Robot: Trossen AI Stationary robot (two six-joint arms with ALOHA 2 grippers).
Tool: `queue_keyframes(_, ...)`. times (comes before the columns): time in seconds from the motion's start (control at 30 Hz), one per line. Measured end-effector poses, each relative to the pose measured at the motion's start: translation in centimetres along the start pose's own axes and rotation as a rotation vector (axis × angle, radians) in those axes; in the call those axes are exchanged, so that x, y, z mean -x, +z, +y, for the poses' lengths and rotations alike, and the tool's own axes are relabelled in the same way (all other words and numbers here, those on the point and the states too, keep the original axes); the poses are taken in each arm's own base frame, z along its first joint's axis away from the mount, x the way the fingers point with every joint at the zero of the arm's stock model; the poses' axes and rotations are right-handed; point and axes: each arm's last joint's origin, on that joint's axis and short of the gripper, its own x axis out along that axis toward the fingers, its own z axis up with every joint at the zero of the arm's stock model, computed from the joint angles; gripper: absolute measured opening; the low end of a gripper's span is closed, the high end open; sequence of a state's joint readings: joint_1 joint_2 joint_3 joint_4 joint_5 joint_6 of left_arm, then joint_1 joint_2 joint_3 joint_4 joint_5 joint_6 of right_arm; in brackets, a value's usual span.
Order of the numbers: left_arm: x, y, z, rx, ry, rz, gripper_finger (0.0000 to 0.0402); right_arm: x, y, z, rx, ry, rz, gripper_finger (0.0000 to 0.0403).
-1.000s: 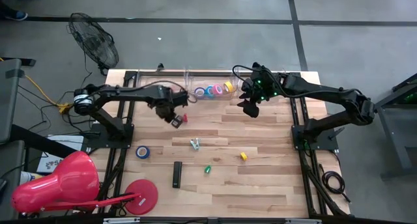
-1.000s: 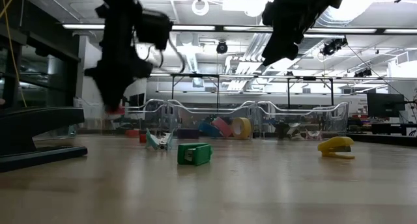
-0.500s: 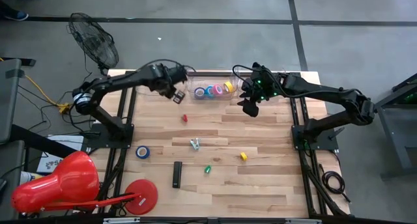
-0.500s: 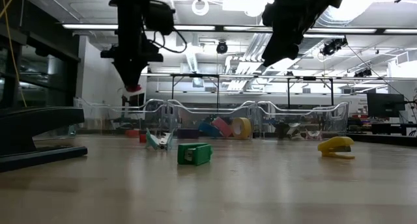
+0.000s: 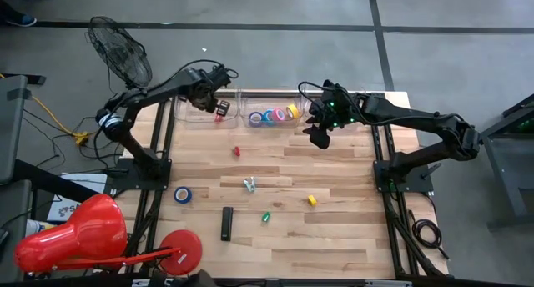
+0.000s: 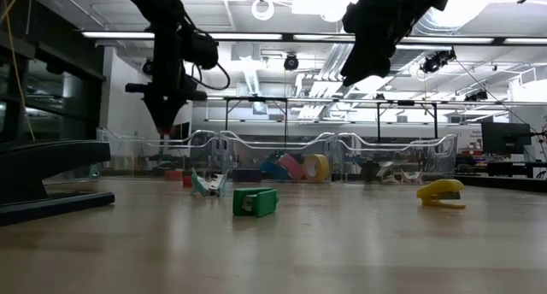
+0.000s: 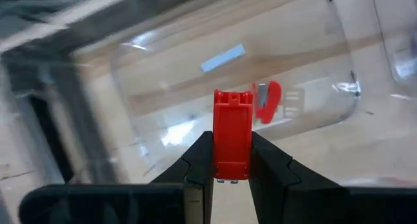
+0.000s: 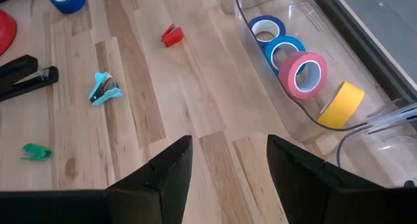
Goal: Pick and place Stapler, Stapler remover, tape
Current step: Put the left red stapler into the left transparent bin
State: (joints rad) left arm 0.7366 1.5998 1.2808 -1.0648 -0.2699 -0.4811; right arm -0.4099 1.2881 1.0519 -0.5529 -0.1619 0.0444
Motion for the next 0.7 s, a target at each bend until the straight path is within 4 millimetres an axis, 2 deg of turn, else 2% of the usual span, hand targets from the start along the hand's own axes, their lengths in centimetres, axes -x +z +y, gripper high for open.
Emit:
queue_keyframes(0.4,-4.3,1.6,-2.5,-0.019,-0.121,0.048,0.0063,0.0,0.1,0.0,-0.006,-0.002,-0.013,0.0188)
queue_keyframes(0.7,-5.8,1.7,-3.0,-0.023,-0.118,0.086,0.0063,0.0,0.4,0.0,-0.002,-0.001,-0.037,0.0188)
